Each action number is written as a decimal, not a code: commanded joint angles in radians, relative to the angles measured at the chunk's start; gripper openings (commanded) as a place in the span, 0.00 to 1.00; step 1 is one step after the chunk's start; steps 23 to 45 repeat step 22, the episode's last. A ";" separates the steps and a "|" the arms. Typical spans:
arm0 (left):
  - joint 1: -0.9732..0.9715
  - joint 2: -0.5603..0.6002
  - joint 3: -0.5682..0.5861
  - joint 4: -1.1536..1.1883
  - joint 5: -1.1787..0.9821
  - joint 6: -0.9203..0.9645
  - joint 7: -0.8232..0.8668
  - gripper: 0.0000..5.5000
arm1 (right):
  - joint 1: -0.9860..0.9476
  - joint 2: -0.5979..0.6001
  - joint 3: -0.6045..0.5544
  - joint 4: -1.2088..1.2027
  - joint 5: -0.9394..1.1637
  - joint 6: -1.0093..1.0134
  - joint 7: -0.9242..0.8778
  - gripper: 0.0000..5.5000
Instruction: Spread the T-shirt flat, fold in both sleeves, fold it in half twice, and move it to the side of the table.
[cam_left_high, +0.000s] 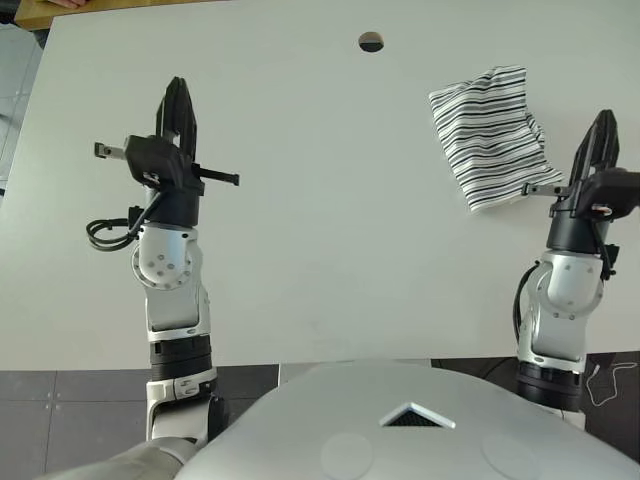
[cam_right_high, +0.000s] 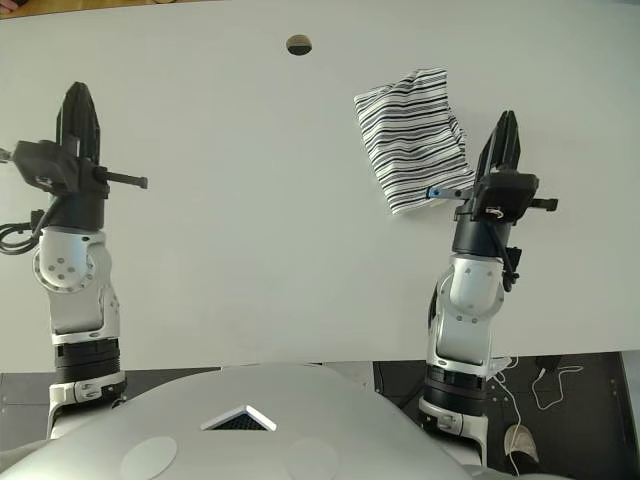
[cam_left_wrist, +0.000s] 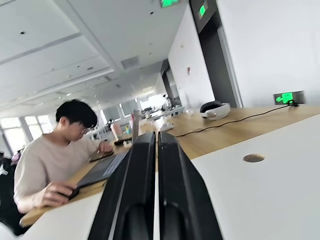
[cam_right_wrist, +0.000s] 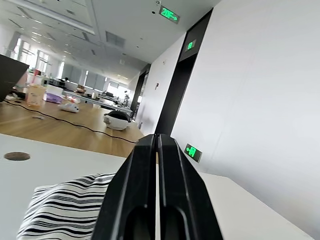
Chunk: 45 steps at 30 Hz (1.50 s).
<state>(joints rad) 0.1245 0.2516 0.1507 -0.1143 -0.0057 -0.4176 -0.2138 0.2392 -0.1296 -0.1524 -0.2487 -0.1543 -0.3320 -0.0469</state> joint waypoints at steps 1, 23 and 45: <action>0.003 0.005 -0.009 0.033 -0.018 -0.027 -0.017 0.02 | -0.027 -0.003 0.021 0.023 -0.024 0.003 -0.002 0.02; -0.053 -0.049 -0.052 0.073 -0.034 0.038 0.024 0.02 | -0.119 -0.026 0.034 0.130 0.011 0.033 0.021 0.02; -0.053 -0.049 -0.052 0.073 -0.034 0.038 0.024 0.02 | -0.119 -0.026 0.034 0.130 0.011 0.033 0.021 0.02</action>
